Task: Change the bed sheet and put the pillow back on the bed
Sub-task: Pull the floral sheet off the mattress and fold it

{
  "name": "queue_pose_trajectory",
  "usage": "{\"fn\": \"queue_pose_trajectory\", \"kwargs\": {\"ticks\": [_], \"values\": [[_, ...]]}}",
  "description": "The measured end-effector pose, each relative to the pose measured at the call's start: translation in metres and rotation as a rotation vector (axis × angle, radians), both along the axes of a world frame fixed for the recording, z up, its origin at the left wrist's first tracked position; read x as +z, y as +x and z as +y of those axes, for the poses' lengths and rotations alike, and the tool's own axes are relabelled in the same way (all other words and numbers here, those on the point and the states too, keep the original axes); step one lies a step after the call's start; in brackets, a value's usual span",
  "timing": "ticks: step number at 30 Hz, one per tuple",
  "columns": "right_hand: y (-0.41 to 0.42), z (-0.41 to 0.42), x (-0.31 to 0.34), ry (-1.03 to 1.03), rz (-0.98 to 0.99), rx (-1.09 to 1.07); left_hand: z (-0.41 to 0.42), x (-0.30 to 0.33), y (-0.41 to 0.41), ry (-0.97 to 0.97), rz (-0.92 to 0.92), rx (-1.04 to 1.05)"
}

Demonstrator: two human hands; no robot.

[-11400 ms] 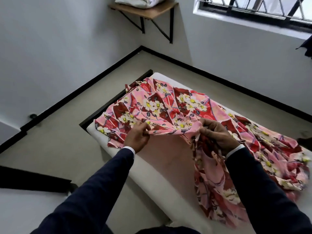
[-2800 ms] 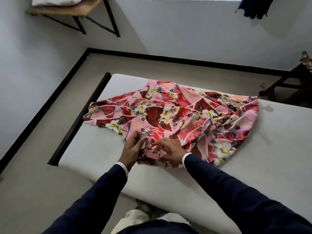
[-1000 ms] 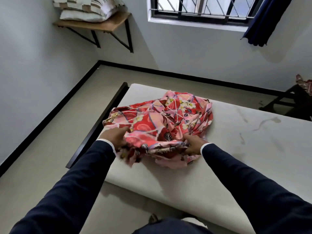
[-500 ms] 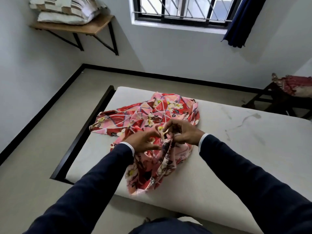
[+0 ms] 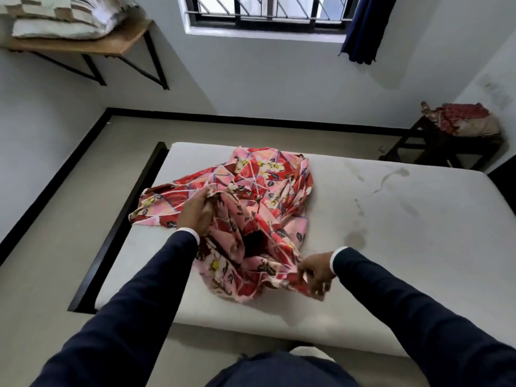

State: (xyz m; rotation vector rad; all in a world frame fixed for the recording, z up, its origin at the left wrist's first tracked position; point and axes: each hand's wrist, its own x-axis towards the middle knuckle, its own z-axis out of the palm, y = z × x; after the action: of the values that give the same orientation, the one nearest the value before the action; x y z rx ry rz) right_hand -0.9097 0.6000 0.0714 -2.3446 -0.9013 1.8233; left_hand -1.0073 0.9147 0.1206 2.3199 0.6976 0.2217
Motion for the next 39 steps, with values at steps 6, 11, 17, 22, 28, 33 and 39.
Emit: {"fn": "queue_pose_trajectory", "kwargs": {"ticks": [6,11,17,22,28,33,39], "values": [[-0.003,0.005,-0.055,0.010,-0.122,-0.076,0.010,-0.034,-0.044,0.044,0.176,0.060],[-0.007,0.020,-0.085,0.067,-0.165,-0.062,0.034,-0.059,-0.113,-0.022,0.153,0.501],[-0.018,0.049,-0.130,0.004,-0.151,0.074,0.067,-0.067,-0.198,-0.108,0.080,0.998],[-0.028,0.089,-0.148,0.043,-0.182,0.191,0.062,-0.082,-0.239,-0.152,0.065,1.034],[-0.025,0.134,-0.177,0.128,-0.252,0.237,0.026,-0.114,-0.240,-0.260,0.254,0.578],[0.001,0.141,-0.218,0.137,-0.384,0.171,-0.020,-0.170,-0.220,-0.282,0.470,0.163],[0.004,0.108,-0.269,0.102,-0.295,0.158,-0.059,-0.235,-0.179,-0.387,0.488,0.097]]}}
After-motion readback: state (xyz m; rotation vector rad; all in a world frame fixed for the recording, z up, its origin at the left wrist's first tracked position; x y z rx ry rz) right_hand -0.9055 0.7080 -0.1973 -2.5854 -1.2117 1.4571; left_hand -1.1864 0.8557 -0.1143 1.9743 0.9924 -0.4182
